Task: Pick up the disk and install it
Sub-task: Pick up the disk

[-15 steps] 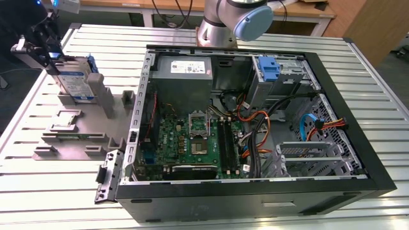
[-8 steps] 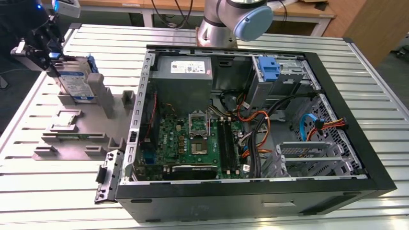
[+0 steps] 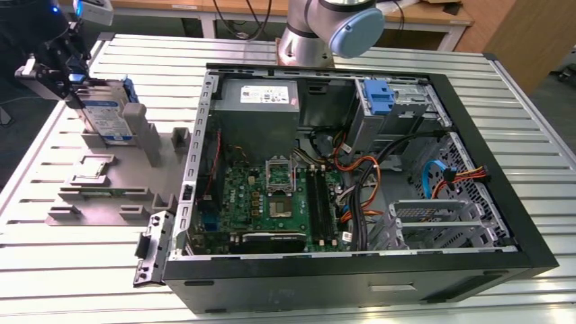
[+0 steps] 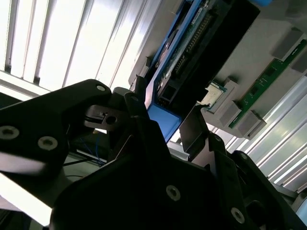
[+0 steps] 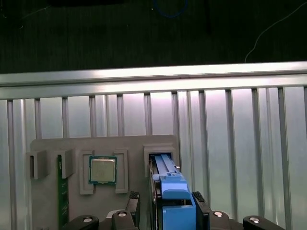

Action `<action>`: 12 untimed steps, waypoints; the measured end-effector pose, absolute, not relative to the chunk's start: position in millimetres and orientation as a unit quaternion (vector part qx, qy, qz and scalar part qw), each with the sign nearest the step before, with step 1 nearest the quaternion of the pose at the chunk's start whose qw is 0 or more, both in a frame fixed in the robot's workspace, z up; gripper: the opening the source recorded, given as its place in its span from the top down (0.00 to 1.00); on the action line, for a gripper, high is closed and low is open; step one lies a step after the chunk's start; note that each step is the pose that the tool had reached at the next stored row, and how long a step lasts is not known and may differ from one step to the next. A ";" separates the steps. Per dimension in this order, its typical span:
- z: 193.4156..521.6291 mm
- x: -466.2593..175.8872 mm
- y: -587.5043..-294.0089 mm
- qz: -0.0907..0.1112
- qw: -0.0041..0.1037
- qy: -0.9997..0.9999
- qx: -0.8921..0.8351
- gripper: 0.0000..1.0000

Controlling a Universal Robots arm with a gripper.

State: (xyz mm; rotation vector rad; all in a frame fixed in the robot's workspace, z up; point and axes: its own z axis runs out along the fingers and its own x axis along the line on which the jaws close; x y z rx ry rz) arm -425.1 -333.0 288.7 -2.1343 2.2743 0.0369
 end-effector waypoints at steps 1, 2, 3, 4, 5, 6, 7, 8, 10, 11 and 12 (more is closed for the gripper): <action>288.7 -425.2 -333.0 0.013 0.010 0.729 -0.684 0.46; 288.7 -425.2 -333.1 0.014 0.009 0.729 -0.684 0.46; 288.8 -425.2 -333.1 0.014 0.009 0.729 -0.684 0.46; 288.8 -425.2 -333.1 0.014 0.009 0.729 -0.684 0.46; 288.6 -425.2 -333.1 0.014 0.009 0.729 -0.684 0.46; 288.1 -425.1 -333.1 0.014 0.009 0.729 -0.684 0.46; 287.8 -425.1 -333.1 0.014 0.009 0.729 -0.684 0.46; 287.5 -425.1 -333.1 0.014 0.010 0.729 -0.684 0.46; 286.8 -425.1 -332.5 0.012 0.011 0.729 -0.684 0.46; 286.6 -425.1 -332.2 0.011 0.012 0.729 -0.684 0.46; 286.3 -425.1 -332.2 0.011 0.013 0.729 -0.684 0.46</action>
